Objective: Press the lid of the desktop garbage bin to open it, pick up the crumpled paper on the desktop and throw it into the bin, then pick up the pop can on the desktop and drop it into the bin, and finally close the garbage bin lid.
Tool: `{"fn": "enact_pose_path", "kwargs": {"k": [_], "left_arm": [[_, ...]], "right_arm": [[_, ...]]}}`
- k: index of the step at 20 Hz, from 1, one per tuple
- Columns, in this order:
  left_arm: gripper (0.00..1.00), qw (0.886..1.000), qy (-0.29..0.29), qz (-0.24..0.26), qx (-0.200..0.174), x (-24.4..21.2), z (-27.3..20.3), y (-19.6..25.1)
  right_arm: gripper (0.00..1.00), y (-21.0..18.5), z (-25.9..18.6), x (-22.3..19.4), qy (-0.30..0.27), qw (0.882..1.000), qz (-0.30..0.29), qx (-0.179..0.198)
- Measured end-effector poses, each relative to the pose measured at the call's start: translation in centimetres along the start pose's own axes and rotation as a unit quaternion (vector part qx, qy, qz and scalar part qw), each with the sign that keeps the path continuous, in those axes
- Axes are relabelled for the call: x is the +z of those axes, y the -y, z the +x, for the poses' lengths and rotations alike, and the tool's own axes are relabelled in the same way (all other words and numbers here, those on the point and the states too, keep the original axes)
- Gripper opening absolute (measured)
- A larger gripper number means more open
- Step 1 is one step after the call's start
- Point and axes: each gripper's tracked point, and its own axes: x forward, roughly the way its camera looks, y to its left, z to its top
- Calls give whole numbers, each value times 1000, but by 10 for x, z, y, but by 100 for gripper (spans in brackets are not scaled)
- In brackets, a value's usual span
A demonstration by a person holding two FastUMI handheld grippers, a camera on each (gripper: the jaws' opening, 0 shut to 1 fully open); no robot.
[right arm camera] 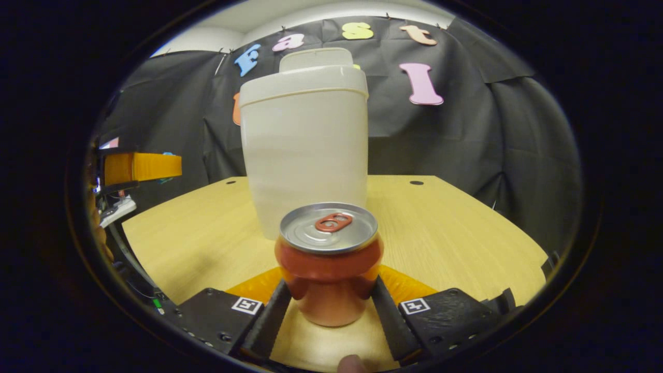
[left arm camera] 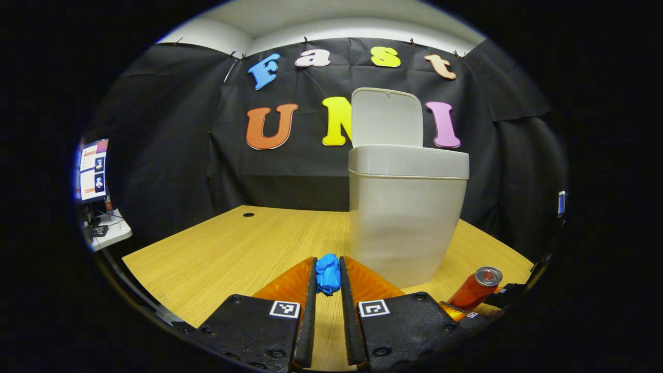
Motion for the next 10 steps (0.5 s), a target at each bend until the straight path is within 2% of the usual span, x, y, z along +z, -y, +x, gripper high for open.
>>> {"fn": "enact_pose_path", "kwargs": {"k": [10], "left_arm": [[27, 998, 49, 12, -31, 70, 18, 22]], "right_arm": [[81, 13, -10, 19, 24, 1000, -2, 0]]}}
